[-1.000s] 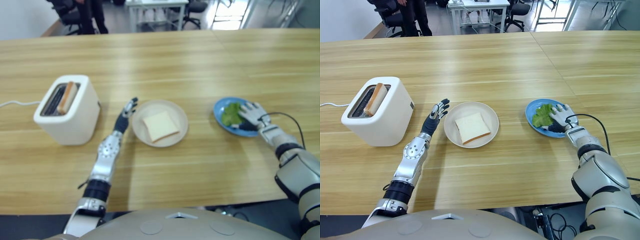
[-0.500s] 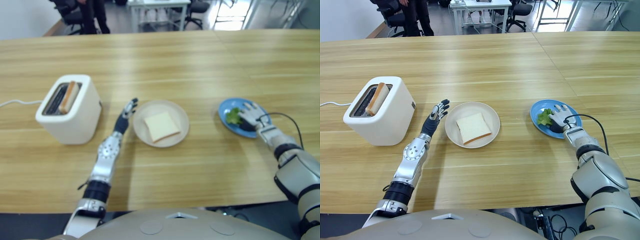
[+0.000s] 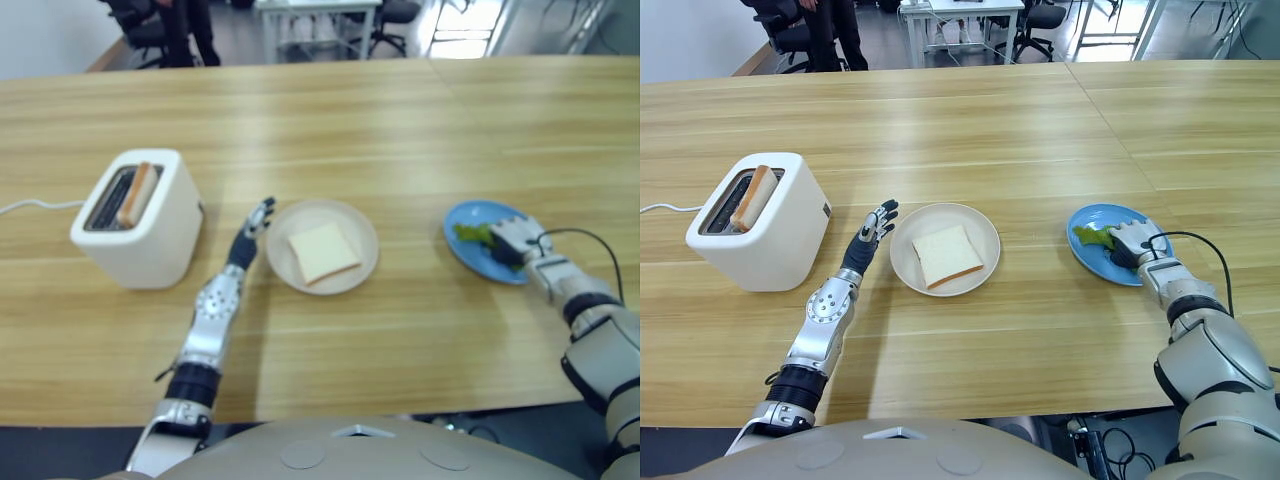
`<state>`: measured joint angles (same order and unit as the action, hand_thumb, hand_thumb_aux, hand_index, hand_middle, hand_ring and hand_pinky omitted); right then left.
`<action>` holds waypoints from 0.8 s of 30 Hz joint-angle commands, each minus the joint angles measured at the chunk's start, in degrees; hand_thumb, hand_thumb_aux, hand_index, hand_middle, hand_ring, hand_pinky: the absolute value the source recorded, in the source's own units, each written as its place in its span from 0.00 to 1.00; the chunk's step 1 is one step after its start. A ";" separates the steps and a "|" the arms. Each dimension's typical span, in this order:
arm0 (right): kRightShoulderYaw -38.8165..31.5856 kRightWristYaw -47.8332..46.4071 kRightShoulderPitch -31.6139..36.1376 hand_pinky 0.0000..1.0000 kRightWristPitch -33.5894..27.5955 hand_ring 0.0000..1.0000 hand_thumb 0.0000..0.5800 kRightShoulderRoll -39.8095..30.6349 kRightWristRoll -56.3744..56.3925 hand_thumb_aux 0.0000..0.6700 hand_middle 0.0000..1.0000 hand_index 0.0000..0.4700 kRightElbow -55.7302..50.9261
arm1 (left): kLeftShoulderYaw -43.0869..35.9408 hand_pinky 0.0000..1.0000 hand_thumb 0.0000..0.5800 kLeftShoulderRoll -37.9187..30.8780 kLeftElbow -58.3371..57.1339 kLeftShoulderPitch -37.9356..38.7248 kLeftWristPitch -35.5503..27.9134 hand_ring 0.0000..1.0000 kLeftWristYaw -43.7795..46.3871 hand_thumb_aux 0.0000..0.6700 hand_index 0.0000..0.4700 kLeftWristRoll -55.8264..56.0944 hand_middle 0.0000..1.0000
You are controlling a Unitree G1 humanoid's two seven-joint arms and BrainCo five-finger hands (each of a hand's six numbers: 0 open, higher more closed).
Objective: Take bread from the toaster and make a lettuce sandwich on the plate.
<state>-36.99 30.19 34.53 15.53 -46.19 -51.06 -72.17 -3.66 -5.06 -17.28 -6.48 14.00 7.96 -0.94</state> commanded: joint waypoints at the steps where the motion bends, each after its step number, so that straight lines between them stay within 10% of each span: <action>1: 2.75 1.70 -1.03 1.00 1.71 1.00 1.00 -2.32 2.11 1.00 1.00 0.98 3.80 | 0.25 0.00 0.00 0.02 -0.79 0.23 0.05 0.00 -0.26 0.00 0.00 -0.35 0.00; 24: 11.72 -2.96 -9.22 1.00 -0.70 1.00 1.00 -6.12 3.60 1.00 1.00 0.98 29.33 | 1.70 0.00 0.00 -0.02 -2.82 -0.63 1.56 0.00 -1.36 0.00 0.00 0.39 0.00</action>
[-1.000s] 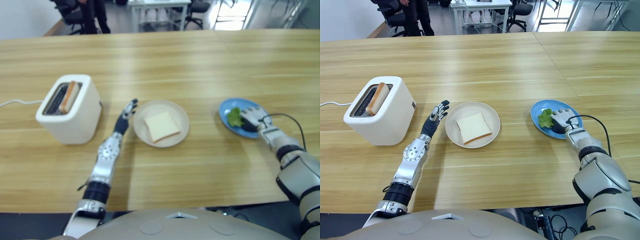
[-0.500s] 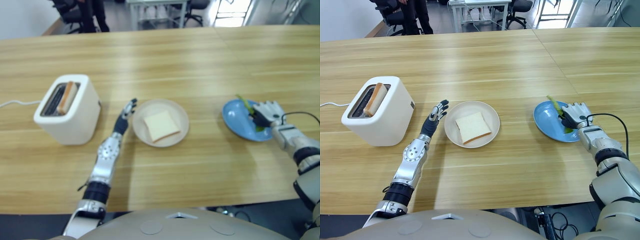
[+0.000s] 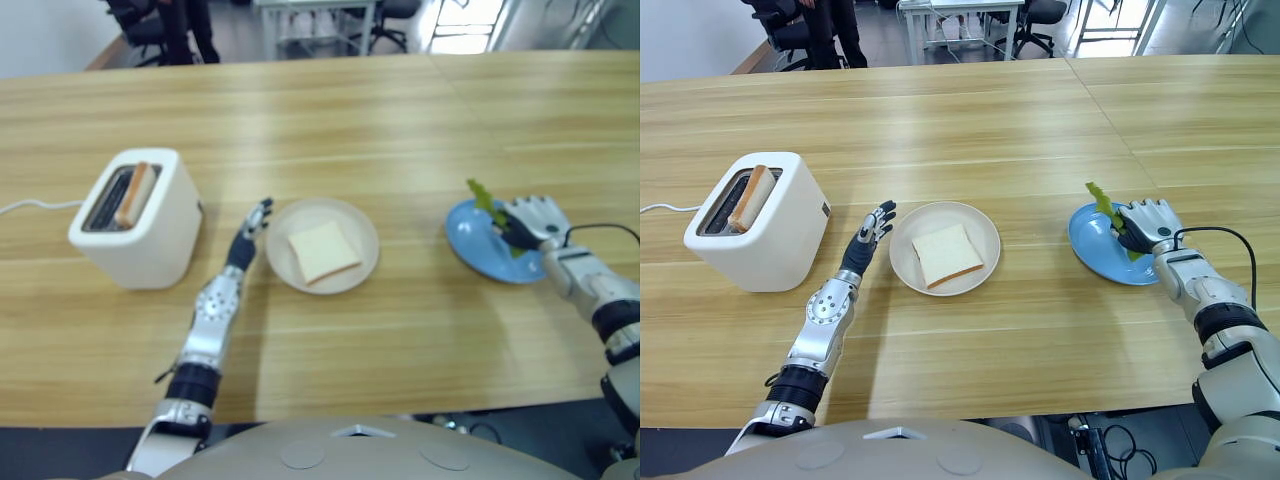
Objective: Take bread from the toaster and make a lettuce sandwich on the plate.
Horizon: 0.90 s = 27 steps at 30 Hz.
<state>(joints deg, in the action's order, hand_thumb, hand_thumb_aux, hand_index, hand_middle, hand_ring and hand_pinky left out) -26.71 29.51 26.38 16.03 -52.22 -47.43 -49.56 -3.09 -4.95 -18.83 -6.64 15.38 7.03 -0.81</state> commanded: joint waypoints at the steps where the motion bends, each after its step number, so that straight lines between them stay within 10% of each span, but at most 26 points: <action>1: 1.78 -3.24 -1.25 1.00 -1.88 1.00 1.00 0.34 -0.28 1.00 1.00 0.98 9.82 | 1.43 0.00 0.00 -0.25 -1.27 -0.61 0.27 0.00 -0.56 0.00 0.00 0.38 0.00; 10: -1.37 -9.82 4.54 1.00 -5.01 1.00 1.00 12.89 -5.28 1.00 1.00 0.98 20.38 | 3.45 0.00 0.00 -0.30 -2.49 -1.88 0.50 0.00 -0.67 0.00 0.00 1.57 0.00; 27: -15.82 -4.17 12.73 1.00 -2.54 1.00 1.00 37.53 -11.32 1.00 1.00 0.98 -6.65 | 3.57 0.00 0.00 0.54 -3.64 -2.38 0.35 0.00 -0.02 0.00 0.00 1.92 0.00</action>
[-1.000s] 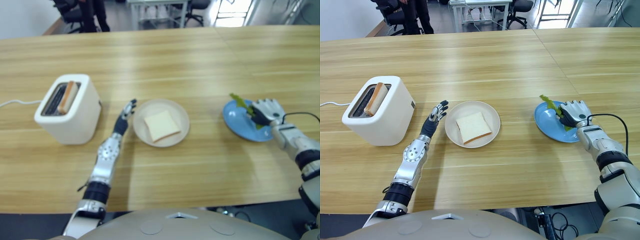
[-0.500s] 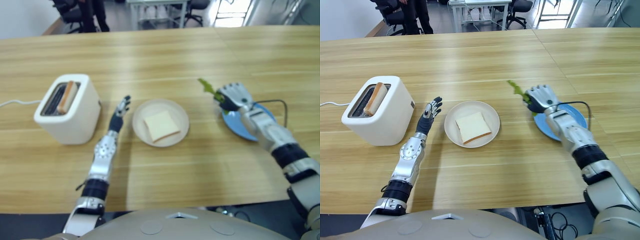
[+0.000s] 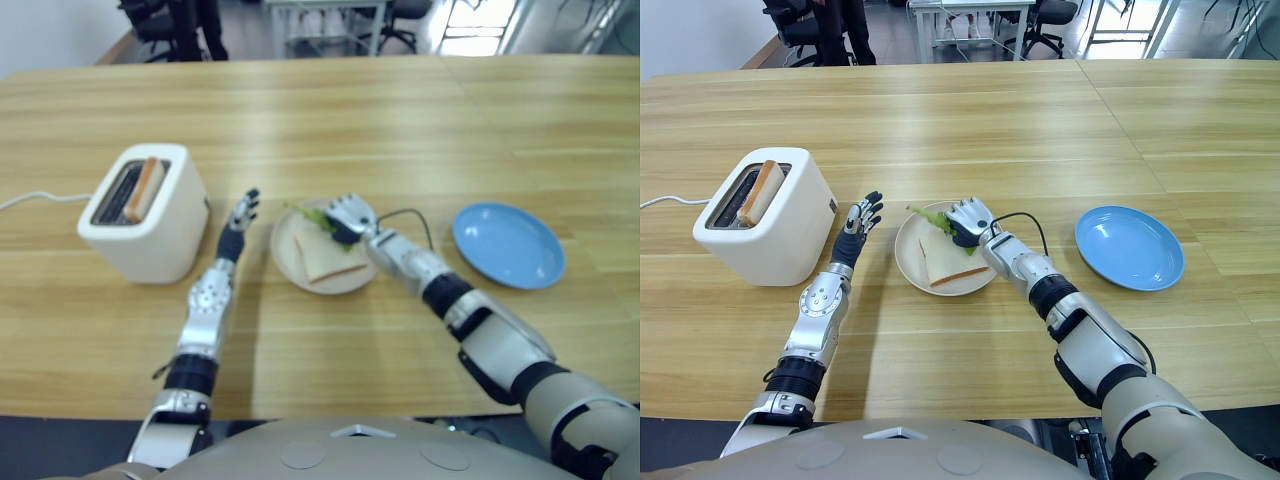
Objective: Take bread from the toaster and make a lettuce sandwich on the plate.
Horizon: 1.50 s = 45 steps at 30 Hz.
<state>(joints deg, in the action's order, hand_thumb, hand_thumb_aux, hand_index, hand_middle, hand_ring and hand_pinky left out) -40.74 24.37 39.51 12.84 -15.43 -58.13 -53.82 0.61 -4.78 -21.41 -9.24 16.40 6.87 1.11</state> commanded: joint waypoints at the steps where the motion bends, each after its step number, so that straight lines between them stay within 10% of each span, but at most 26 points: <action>1: -2.21 1.14 -0.70 1.00 0.83 1.00 1.00 0.86 -0.79 1.00 1.00 0.98 -2.46 | -0.18 0.00 0.00 0.40 -1.07 0.25 -0.67 0.00 0.12 0.00 0.00 -0.05 0.00; 9: -3.17 1.05 -3.46 0.89 1.39 0.89 1.00 -2.50 -1.04 1.00 0.89 0.98 2.59 | -0.33 0.00 0.00 0.62 -1.16 0.38 -0.62 0.00 0.02 0.00 0.00 -0.39 0.00; 10: -2.88 0.88 -3.93 0.07 1.39 0.07 0.94 -3.31 -0.92 0.76 0.07 0.75 3.98 | -0.33 0.00 0.00 0.62 -1.26 0.37 -0.59 0.00 0.00 0.00 0.00 -0.42 0.00; 11: -2.49 0.55 -4.54 0.00 1.33 0.00 0.90 -4.33 -0.77 0.69 0.00 0.67 5.87 | -0.32 0.00 0.00 0.62 -1.36 0.37 -0.55 0.00 -0.01 0.00 0.00 -0.44 0.00; 26: 1.91 -9.31 -12.60 0.00 -0.58 0.00 0.86 -11.83 -0.11 0.63 0.00 0.61 26.75 | -0.35 0.00 0.00 0.44 -2.43 0.26 0.00 0.00 -0.23 0.00 0.00 -1.26 0.00; 32: 5.24 -14.95 -17.83 0.00 -0.97 0.00 0.61 -16.00 0.99 0.37 0.00 0.36 37.18 | -0.51 0.00 0.00 0.06 -2.50 0.17 0.08 0.00 -0.16 0.00 0.00 -1.74 0.00; 36: 13.21 -24.29 -24.28 0.00 -2.10 0.00 0.00 -23.34 6.91 0.00 0.00 0.00 53.03 | -0.50 0.00 0.00 -0.37 -2.03 0.20 0.22 0.00 -0.24 0.00 0.00 -2.07 0.00; 45: 38.41 -35.92 -32.00 0.00 -6.14 0.00 0.00 -26.63 33.96 0.00 0.00 0.00 69.90 | -2.24 0.00 0.00 -2.85 11.68 2.59 -1.14 0.00 -1.53 0.00 0.00 -7.20 0.00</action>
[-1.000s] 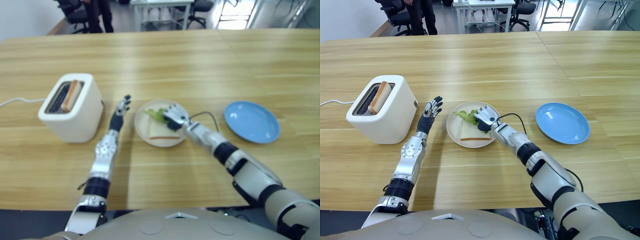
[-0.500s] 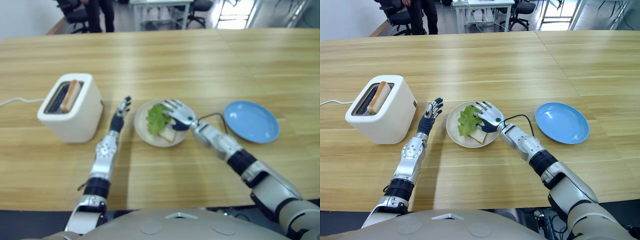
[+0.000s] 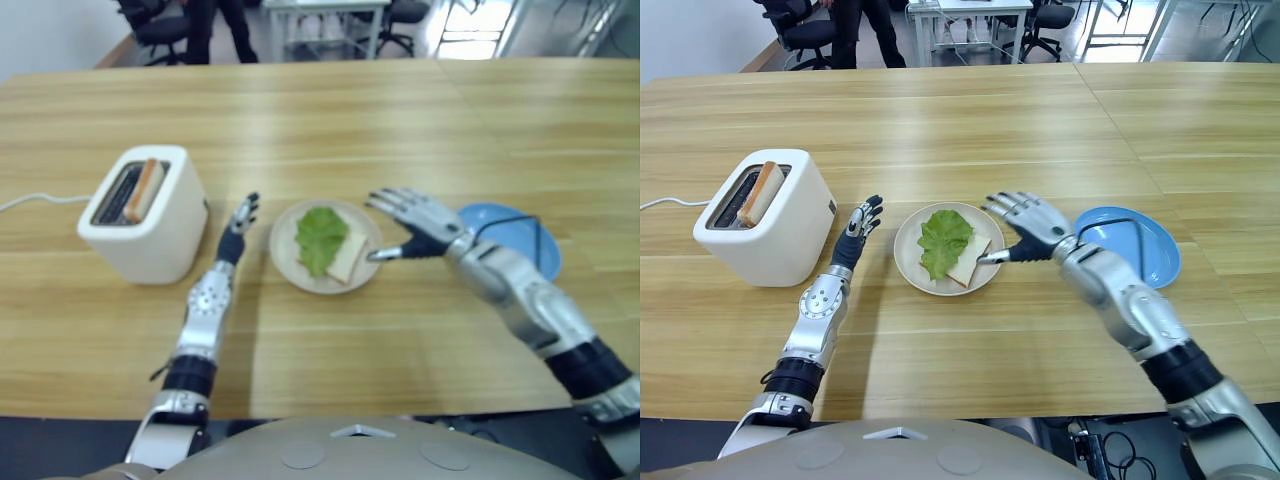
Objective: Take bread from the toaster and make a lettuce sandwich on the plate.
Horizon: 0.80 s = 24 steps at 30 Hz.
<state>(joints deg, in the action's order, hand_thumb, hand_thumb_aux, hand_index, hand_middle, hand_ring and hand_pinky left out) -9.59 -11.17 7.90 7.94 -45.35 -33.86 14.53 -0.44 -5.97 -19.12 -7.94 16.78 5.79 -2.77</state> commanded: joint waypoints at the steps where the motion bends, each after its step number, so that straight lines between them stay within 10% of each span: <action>1: 8.78 0.49 -0.55 0.00 -1.22 0.00 0.00 5.18 11.96 0.00 0.00 0.00 0.67 | -1.23 0.00 0.00 -2.25 13.68 1.71 -2.42 0.00 -0.29 0.00 0.00 -4.08 0.00; 11: 15.44 3.41 -4.46 0.00 1.04 0.00 0.00 24.26 29.90 0.00 0.00 0.00 -13.67 | 10.44 0.00 0.00 -21.04 44.95 1.09 -15.14 0.00 1.54 0.00 0.00 -22.84 0.00; 24: 16.74 4.74 -5.12 0.00 5.11 0.00 0.00 25.73 29.27 0.00 0.00 0.00 -20.21 | 12.34 0.00 0.00 -33.42 28.06 4.94 -23.28 0.00 -3.09 0.00 0.00 -42.20 0.00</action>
<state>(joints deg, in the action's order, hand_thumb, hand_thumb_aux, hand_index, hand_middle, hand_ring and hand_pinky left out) 6.72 -6.65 2.50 12.80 -19.34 -4.23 -4.54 13.55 -39.33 11.25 -3.31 -5.86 3.46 -43.30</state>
